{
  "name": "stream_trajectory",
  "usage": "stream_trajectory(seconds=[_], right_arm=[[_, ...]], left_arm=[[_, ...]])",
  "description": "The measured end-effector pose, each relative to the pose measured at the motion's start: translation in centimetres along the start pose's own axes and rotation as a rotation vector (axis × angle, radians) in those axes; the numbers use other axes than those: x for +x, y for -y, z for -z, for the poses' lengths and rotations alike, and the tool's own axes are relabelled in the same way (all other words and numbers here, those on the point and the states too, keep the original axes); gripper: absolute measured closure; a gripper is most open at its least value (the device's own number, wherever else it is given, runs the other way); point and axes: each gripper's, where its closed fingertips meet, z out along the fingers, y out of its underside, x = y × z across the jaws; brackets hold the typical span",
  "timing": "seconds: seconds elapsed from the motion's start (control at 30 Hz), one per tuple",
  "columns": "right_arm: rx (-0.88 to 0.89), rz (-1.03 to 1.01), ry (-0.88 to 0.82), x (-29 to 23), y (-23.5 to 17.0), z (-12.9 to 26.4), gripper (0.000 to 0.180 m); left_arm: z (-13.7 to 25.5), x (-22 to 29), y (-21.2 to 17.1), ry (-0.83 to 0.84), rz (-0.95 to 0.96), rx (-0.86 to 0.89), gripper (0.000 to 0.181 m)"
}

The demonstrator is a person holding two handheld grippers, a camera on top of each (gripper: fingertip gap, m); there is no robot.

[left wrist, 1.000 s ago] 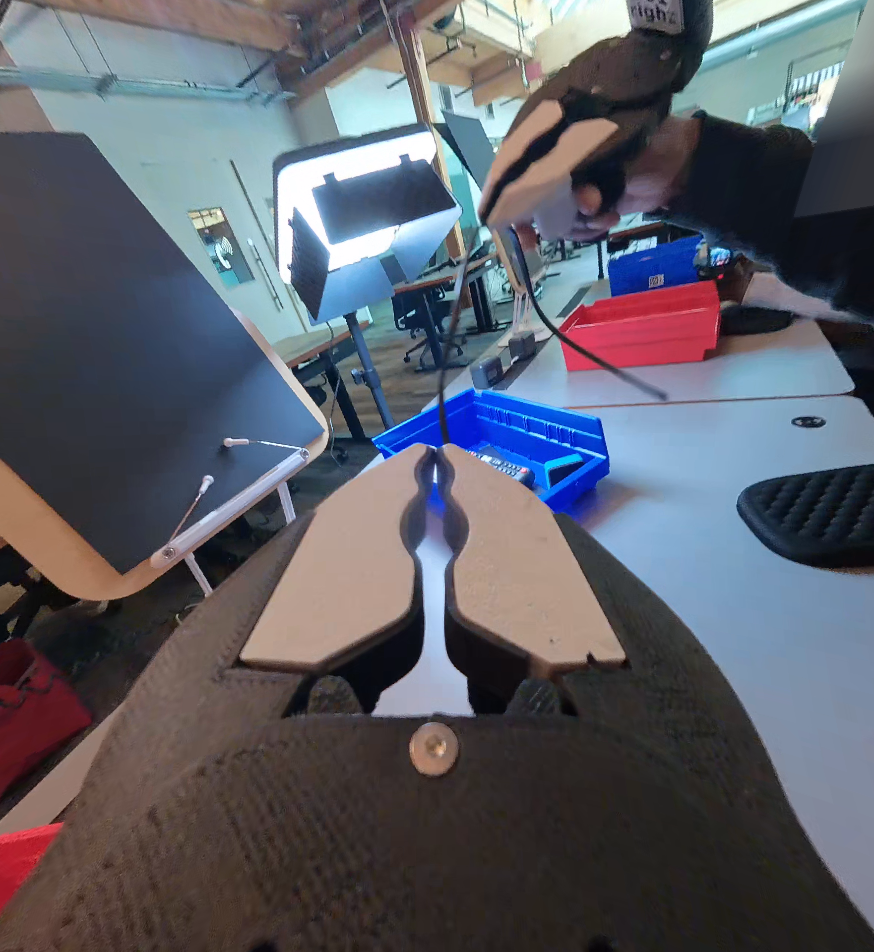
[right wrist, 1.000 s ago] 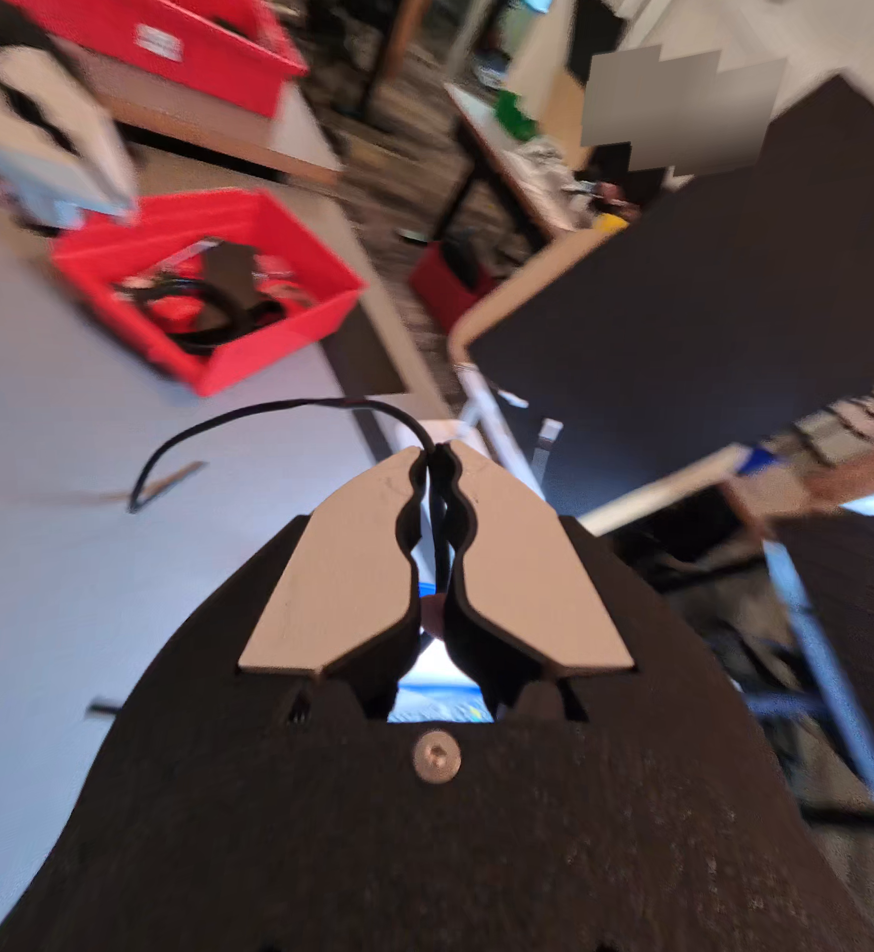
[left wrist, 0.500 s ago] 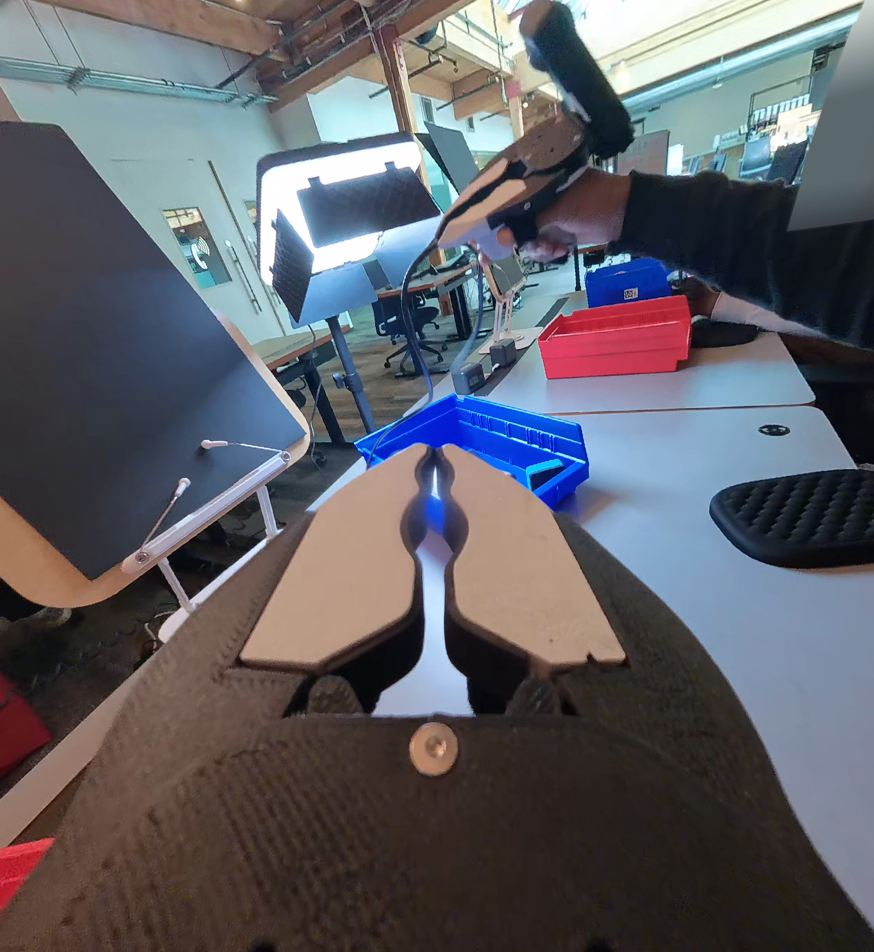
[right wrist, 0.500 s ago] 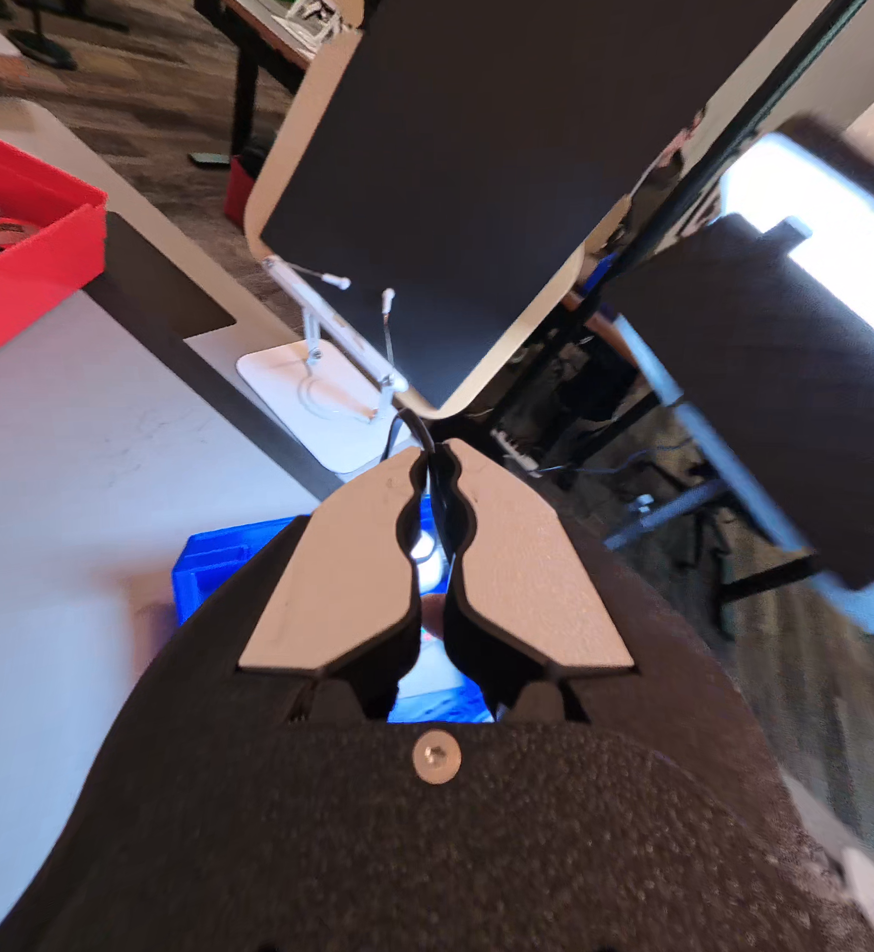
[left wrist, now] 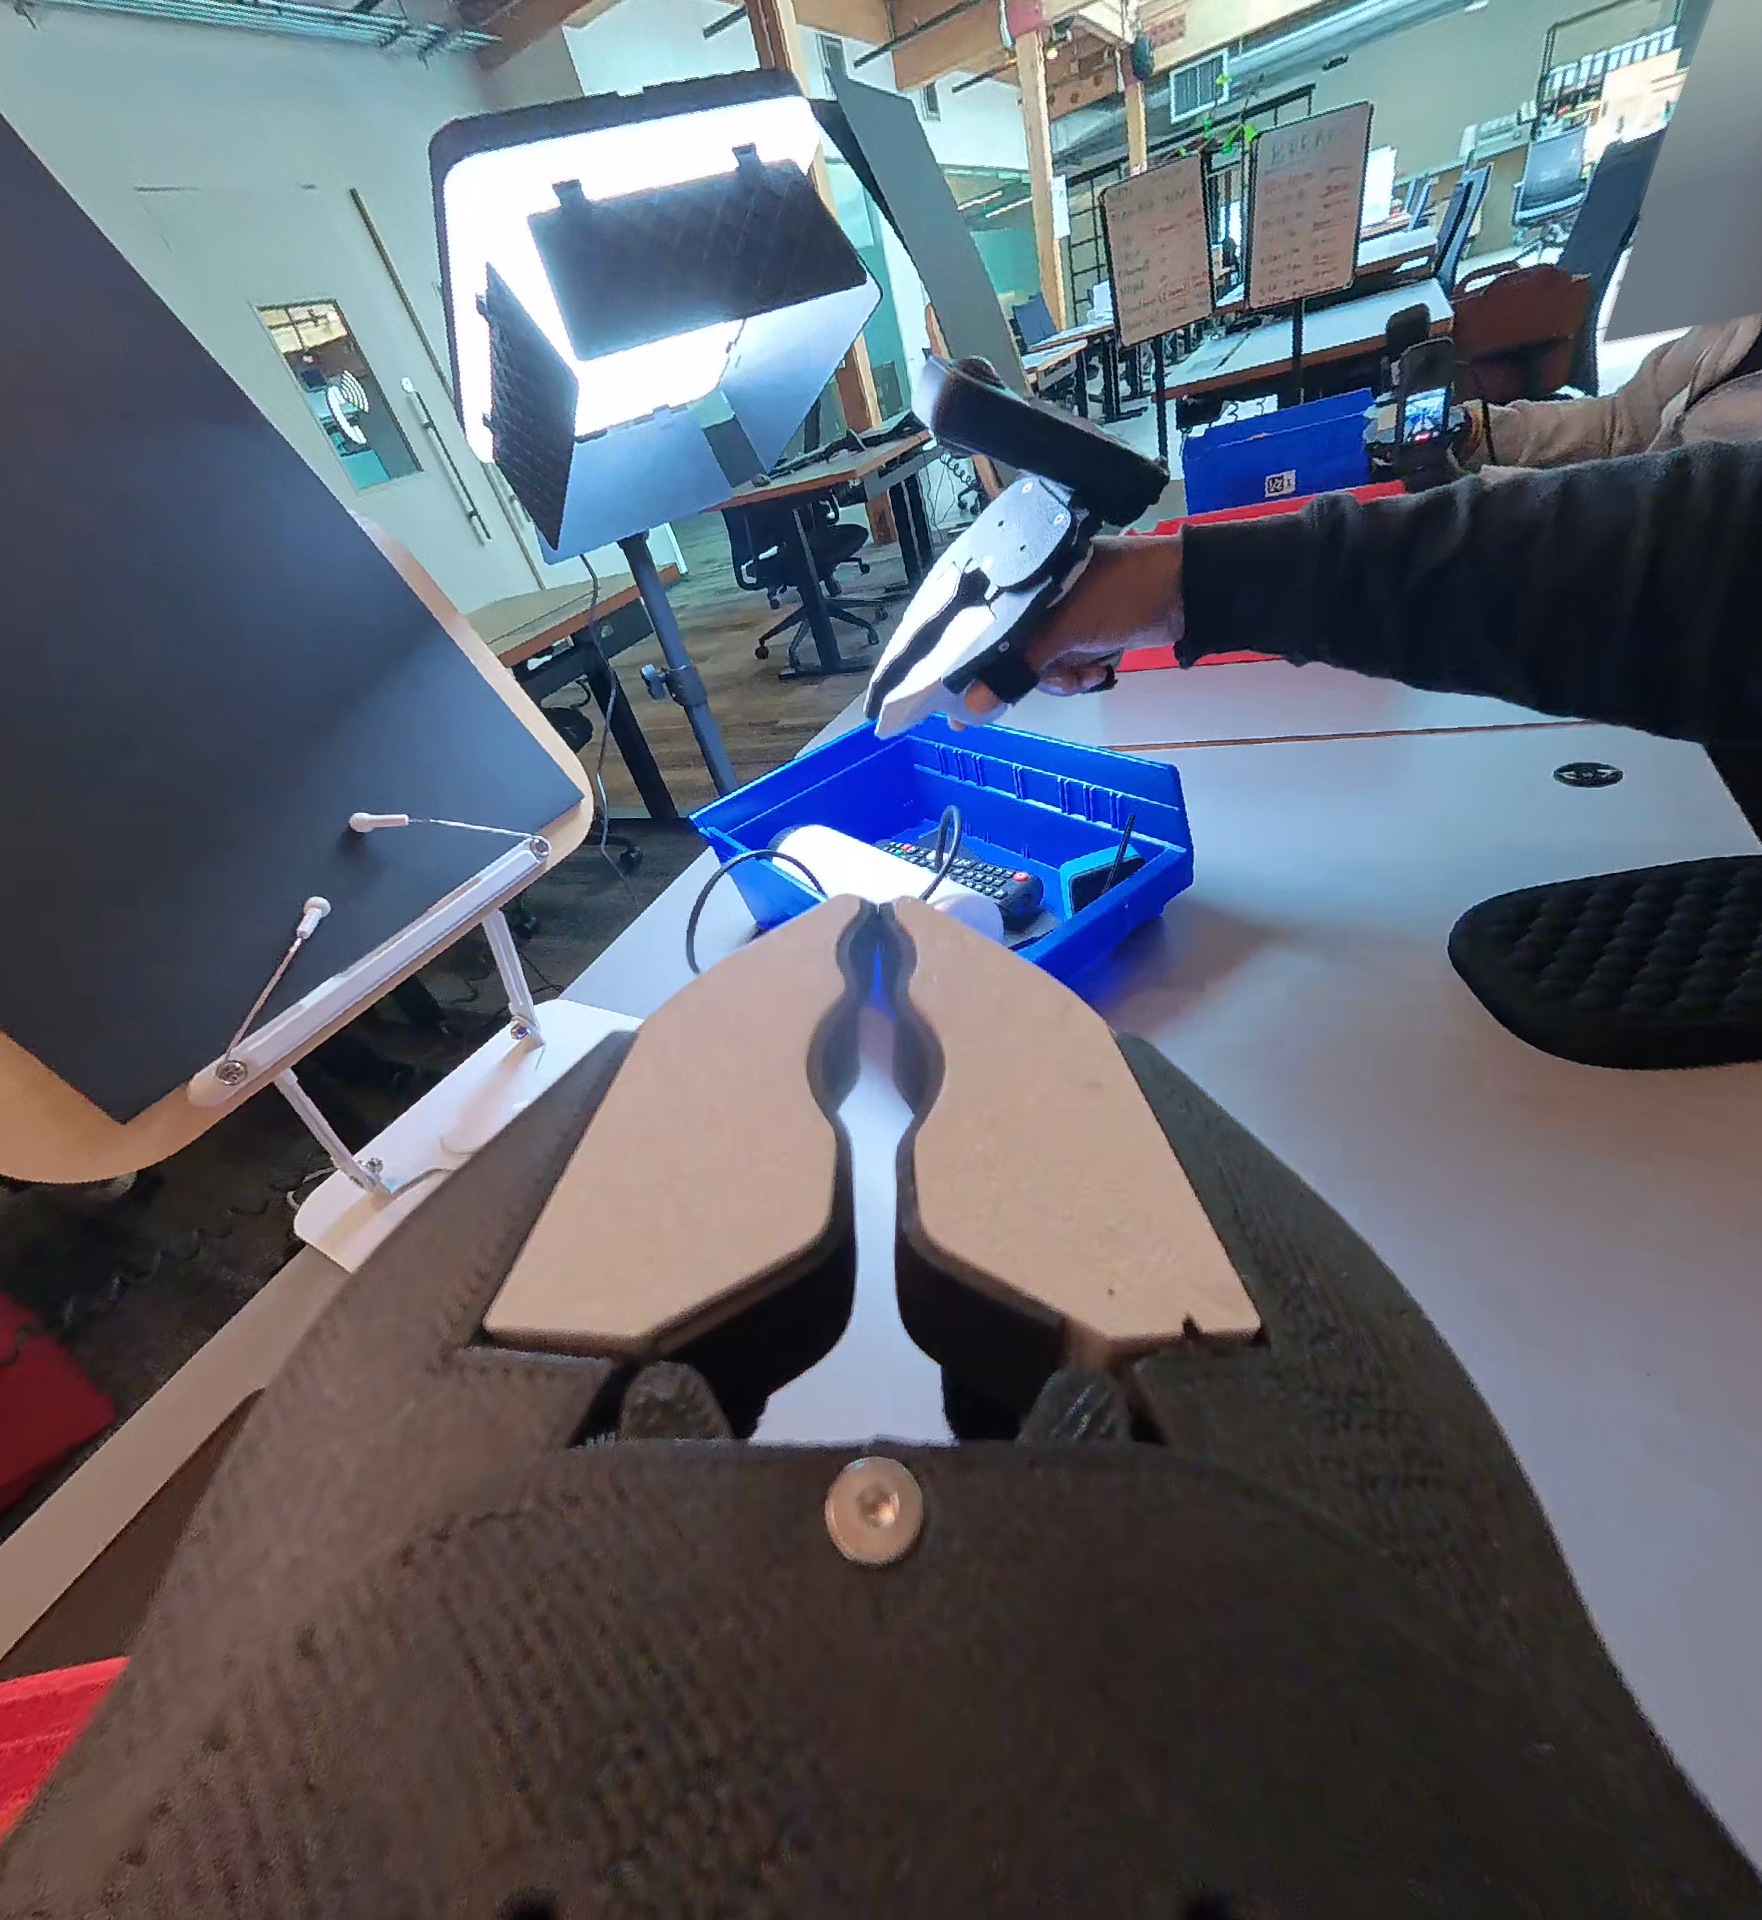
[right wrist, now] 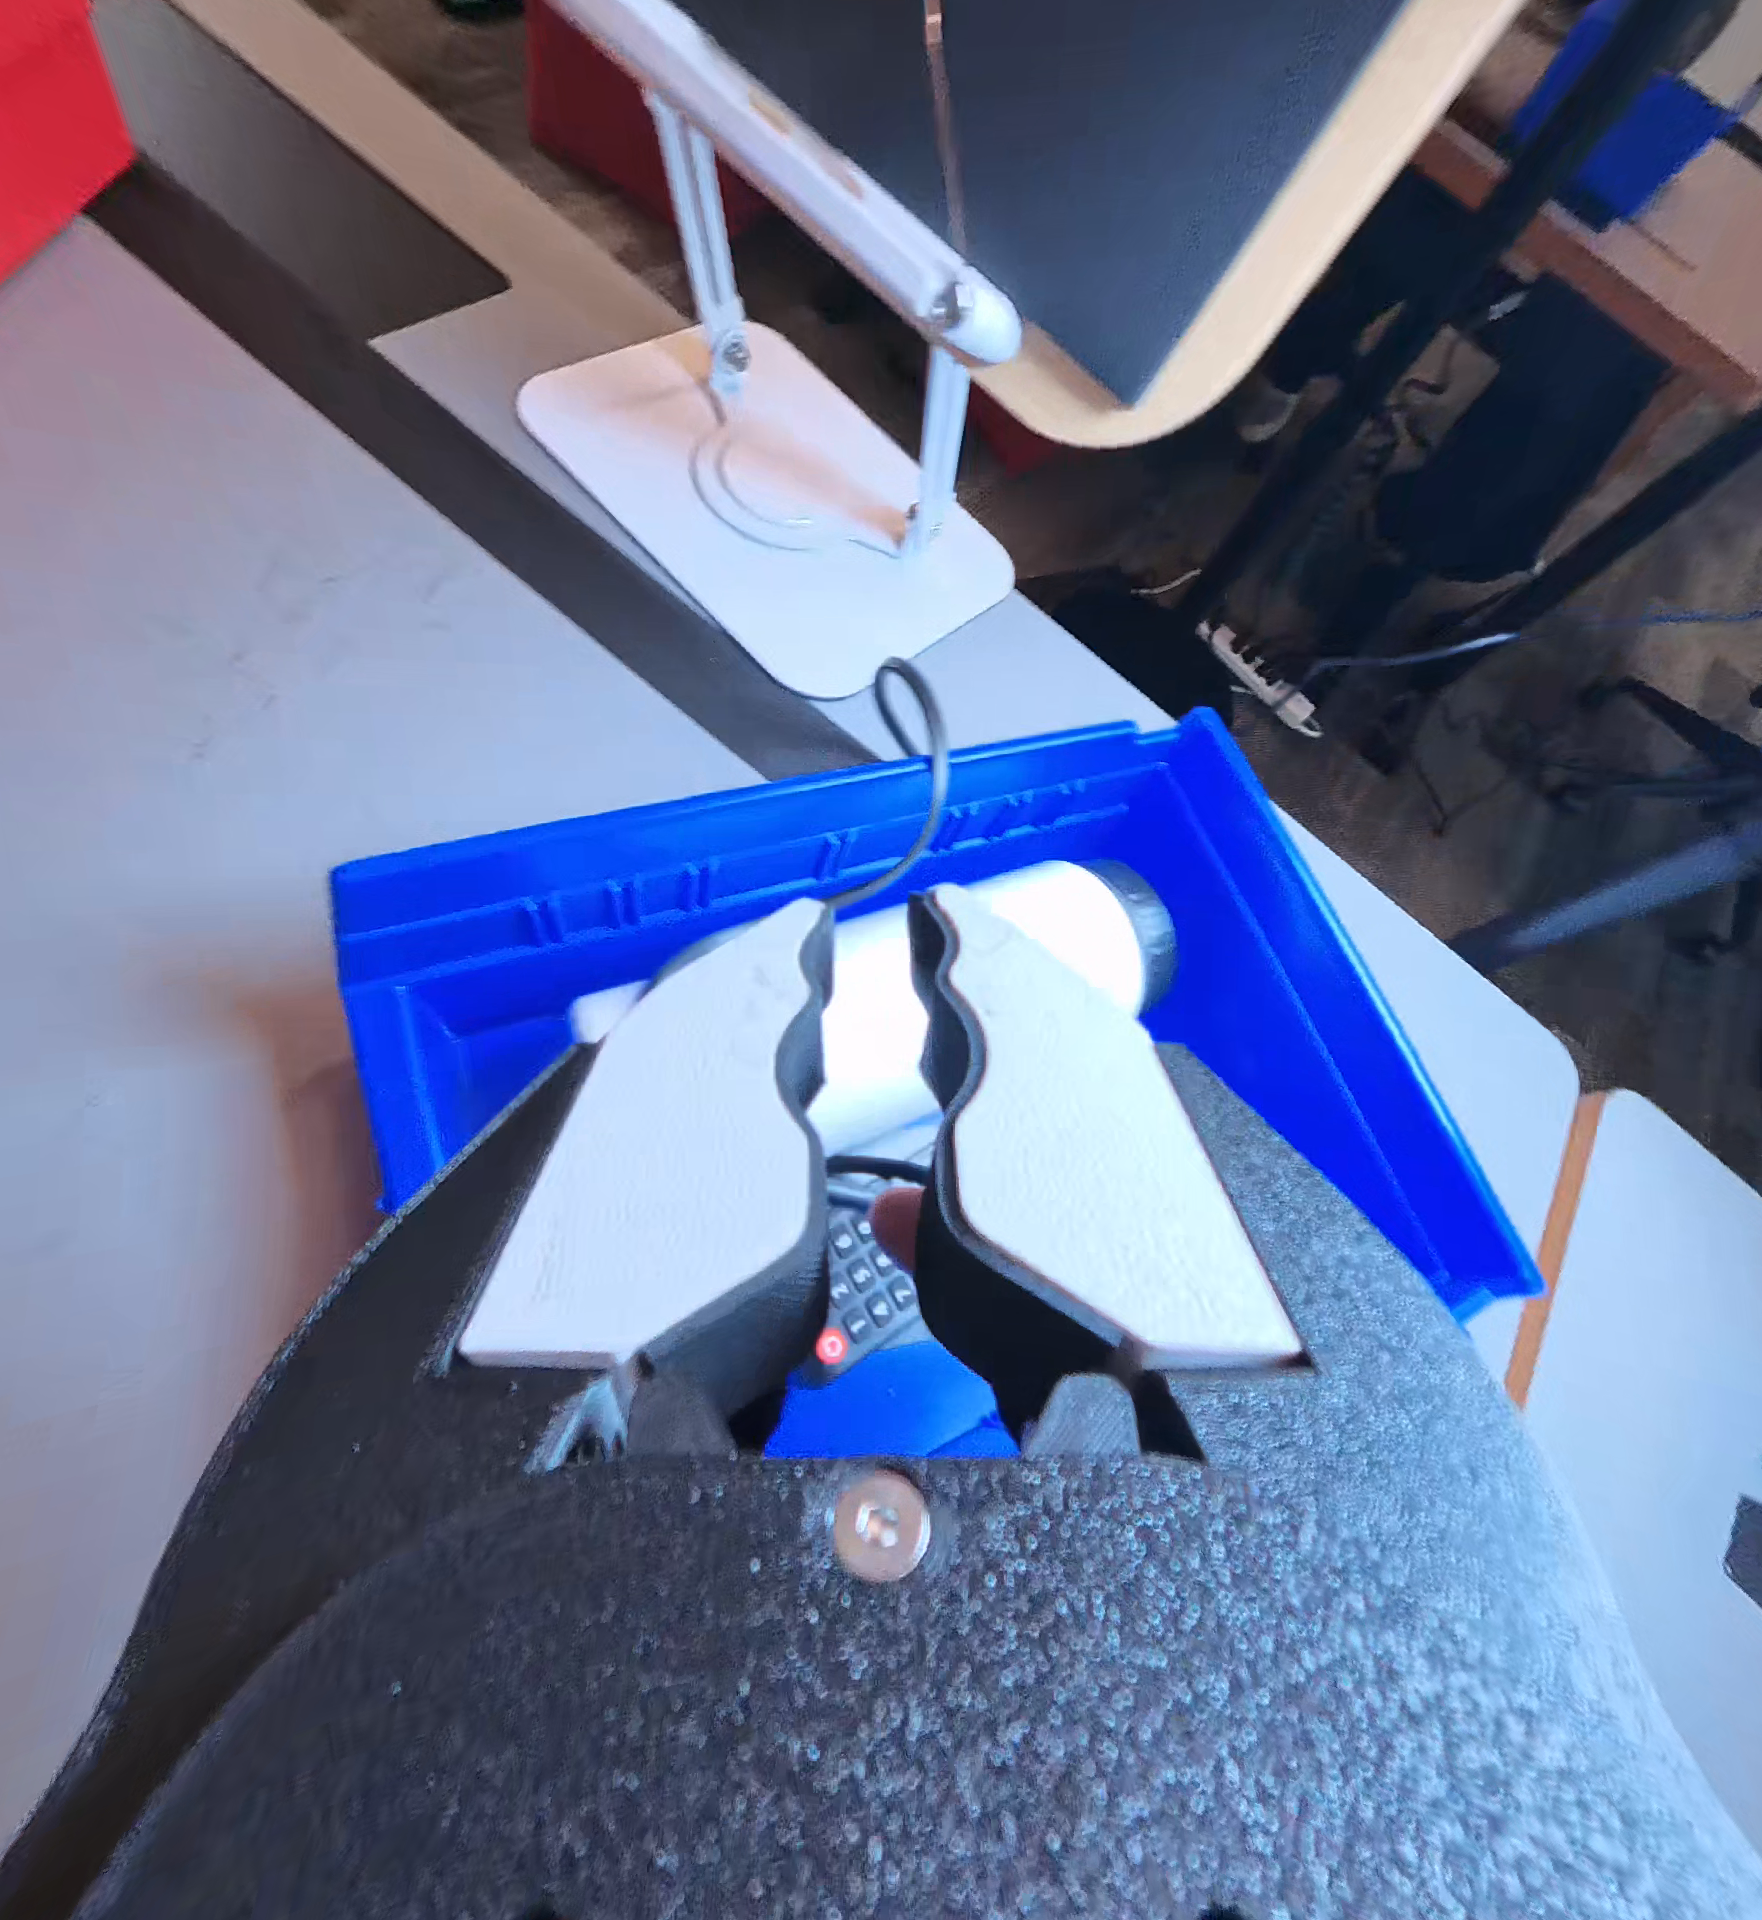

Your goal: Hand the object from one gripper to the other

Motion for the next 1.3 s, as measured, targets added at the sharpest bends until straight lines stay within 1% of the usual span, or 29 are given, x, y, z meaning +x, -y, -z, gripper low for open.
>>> stream_trajectory(seconds=[0.1, 0.2, 0.3, 0.4, 0.43, 0.5, 0.53, 0.6, 0.67, 0.8, 0.9, 1.0, 1.07, 1.13, 1.3], right_arm=[[-0.04, 0.021, 0.014, -1.6, 0.8, -1.4, 0.161], [-0.098, -0.016, -0.005, -0.9, 0.9, -4.2, 0.16], [-0.219, -0.012, -0.046, 1.3, -1.2, -7.9, 0.157], [-0.292, -0.044, -0.006, 2.1, -3.1, -10.8, 0.155], [-0.282, -0.05, 0.014, 2.1, -3.1, -11.5, 0.156], [-0.277, -0.048, 0.048, 2.1, -3.2, -12.1, 0.173], [-0.268, -0.037, 0.046, 2.3, -3.2, -12.0, 0.174], [-0.228, -0.016, 0.034, 3.1, -2.3, -11.0, 0.174], [-0.147, 0.003, 0.008, 3.9, -0.7, -8.7, 0.174], [0.001, 0.062, -0.135, 6.5, 2.2, -1.6, 0.175], [0.029, 0.064, -0.266, 9.0, 2.2, 3.5, 0.175], [-0.021, 0.028, -0.394, 11.5, 0.3, 6.6, 0.175], [-0.063, 0.016, -0.458, 12.7, -1.3, 7.4, 0.175], [-0.087, 0.008, -0.465, 12.9, -2.4, 7.2, 0.175], [-0.164, 0.004, -0.403, 12.0, -4.7, 3.9, 0.174]], left_arm=[[-0.4, 0.0, -0.5, -0.009, 0.018, -0.007, 0.181], [-0.8, 0.3, -0.9, -0.018, 0.018, -0.023, 0.181], [-1.1, 0.8, -1.4, -0.02, -0.003, -0.052, 0.181], [-1.2, 1.0, -1.8, -0.036, -0.014, -0.067, 0.181], [-1.2, 1.0, -1.9, -0.046, -0.006, -0.062, 0.181], [-1.2, 0.8, -2.2, -0.068, 0.029, -0.062, 0.181], [-1.1, 0.4, -2.4, -0.06, 0.054, -0.068, 0.181], [-0.9, -0.5, -2.7, -0.035, 0.08, -0.062, 0.179], [-0.5, -1.5, -2.8, 0.0, 0.098, -0.052, 0.177], [-0.1, -2.2, -2.2, 0.011, 0.144, -0.001, 0.178], [-0.3, -1.7, -1.8, -0.005, 0.148, 0.01, 0.179], [-0.8, -0.9, -1.5, -0.017, 0.123, 0.003, 0.179], [-1.0, -0.2, -1.1, -0.026, 0.102, 0.002, 0.179], [-1.2, 0.5, -0.7, -0.032, 0.082, 0.0, 0.179], [-1.0, 0.7, -0.7, -0.022, 0.05, -0.017, 0.179]])
